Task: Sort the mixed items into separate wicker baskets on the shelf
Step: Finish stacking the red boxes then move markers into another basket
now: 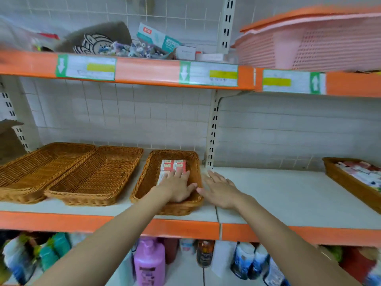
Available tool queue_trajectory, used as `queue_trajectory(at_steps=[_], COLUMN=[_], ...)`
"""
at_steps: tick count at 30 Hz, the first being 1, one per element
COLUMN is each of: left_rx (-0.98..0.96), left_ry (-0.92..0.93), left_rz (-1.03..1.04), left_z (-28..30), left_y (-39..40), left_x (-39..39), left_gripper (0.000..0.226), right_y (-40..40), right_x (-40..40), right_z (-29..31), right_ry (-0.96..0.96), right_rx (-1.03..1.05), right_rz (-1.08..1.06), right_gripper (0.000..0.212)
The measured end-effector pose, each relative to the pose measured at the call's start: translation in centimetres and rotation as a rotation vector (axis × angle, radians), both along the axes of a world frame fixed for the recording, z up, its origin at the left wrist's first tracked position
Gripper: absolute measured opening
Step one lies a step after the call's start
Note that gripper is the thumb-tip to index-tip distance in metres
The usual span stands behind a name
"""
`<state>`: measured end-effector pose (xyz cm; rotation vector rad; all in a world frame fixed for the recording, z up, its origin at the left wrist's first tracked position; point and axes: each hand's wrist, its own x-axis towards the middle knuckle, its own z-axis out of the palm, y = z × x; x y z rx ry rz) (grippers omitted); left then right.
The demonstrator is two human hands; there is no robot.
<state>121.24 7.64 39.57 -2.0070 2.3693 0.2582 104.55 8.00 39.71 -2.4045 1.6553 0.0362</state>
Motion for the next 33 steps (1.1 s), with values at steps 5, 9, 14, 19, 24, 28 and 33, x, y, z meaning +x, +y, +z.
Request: queue_trajectory(at_steps=[5,9,14,19,24,28,33], left_rx=[-0.075,-0.144,-0.084,-0.047,-0.046,-0.043,-0.042], left_ry=[-0.013,-0.064,-0.086,-0.071,-0.038,-0.009,0.006], left_rz=[-0.014,-0.055,-0.115,-0.177,-0.251,-0.320,-0.416], left_z=[-0.2,-0.8,-1.5,-1.6,-1.6,-1.9,-2.1], left_y=[4.0,6.1,6.4,3.7,-0.3,-3.1,-5.5], left_x=[-5.1,-9.5,-14.6,-18.7,-22.8,-26.8,-32.3], left_gripper=[0.066,0.066,0.068,0.067,0.067,0.067,0.065], right_y=[4.0,6.8,7.9,6.3,3.6,2.3,1.9], right_x=[-5.2,-9.5,-14.7,-18.8,-23.3,-27.1,-31.7], right_z=[-0.2,-0.9,-1.8,-1.9,-1.5,-1.0,-1.4], right_ry=[0.031,0.046,0.086,0.085,0.093,0.127,0.165], right_rx=[-0.031,-0.060,-0.028,-0.024,-0.037,-0.047,-0.052], right_rz=[-0.010,-0.028,-0.096,-0.182,-0.282,-0.380,-0.482], right_gripper=[0.066,0.064,0.065,0.066,0.070,0.070,0.071])
